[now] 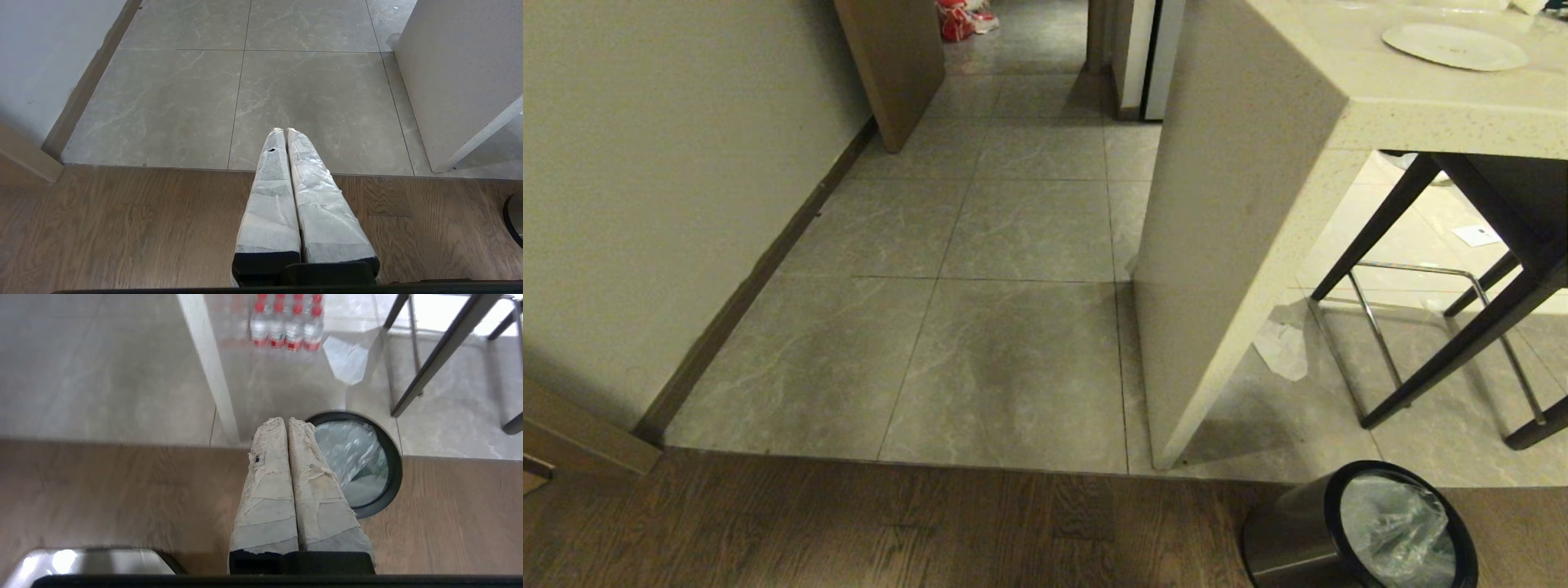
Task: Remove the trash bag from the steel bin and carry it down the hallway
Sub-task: Place the outer trash can on the ground
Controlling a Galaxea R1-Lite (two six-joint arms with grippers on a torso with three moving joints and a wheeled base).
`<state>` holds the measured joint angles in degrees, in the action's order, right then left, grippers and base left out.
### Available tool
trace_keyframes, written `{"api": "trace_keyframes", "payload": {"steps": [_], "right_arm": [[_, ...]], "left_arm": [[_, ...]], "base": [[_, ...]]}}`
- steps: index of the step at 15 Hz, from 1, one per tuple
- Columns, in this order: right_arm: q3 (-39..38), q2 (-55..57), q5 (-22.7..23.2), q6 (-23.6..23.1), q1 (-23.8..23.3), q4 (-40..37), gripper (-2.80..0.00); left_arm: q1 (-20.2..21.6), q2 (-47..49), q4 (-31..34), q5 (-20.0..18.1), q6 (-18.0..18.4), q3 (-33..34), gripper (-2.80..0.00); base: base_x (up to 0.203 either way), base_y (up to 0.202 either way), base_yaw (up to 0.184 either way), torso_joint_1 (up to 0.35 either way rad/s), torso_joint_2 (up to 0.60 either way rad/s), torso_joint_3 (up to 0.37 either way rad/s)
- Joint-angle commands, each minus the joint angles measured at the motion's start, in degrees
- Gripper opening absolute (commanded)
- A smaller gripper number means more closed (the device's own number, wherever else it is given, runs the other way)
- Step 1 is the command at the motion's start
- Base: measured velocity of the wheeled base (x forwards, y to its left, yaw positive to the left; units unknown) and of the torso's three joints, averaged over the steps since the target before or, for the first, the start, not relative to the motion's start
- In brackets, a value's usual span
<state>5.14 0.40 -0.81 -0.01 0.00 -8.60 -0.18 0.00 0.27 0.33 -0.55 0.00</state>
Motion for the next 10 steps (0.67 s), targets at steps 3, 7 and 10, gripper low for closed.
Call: {"api": "trace_keyframes", "payload": {"steps": [3, 7, 10], "right_arm": [[18.0, 12.2, -0.2, 3.8, 0.0, -11.9, -2.80], [30.1, 22.2, -1.0, 9.0, 0.0, -23.1, -2.80], [32.3, 34.5, -5.7, 11.0, 0.0, -19.8, -2.80]], "left_arm": [[0.0, 0.0, 0.0, 0.0, -0.1, 0.1, -2.80], [0.0, 0.0, 0.0, 0.0, -0.1, 0.1, -2.80], [0.0, -0.1, 0.0, 0.0, -0.1, 0.1, -2.80]], "base": [[0.000, 0.000, 0.000, 0.000, 0.00, 0.000], [0.000, 0.000, 0.000, 0.000, 0.00, 0.000], [0.000, 0.000, 0.000, 0.000, 0.00, 0.000]]}}
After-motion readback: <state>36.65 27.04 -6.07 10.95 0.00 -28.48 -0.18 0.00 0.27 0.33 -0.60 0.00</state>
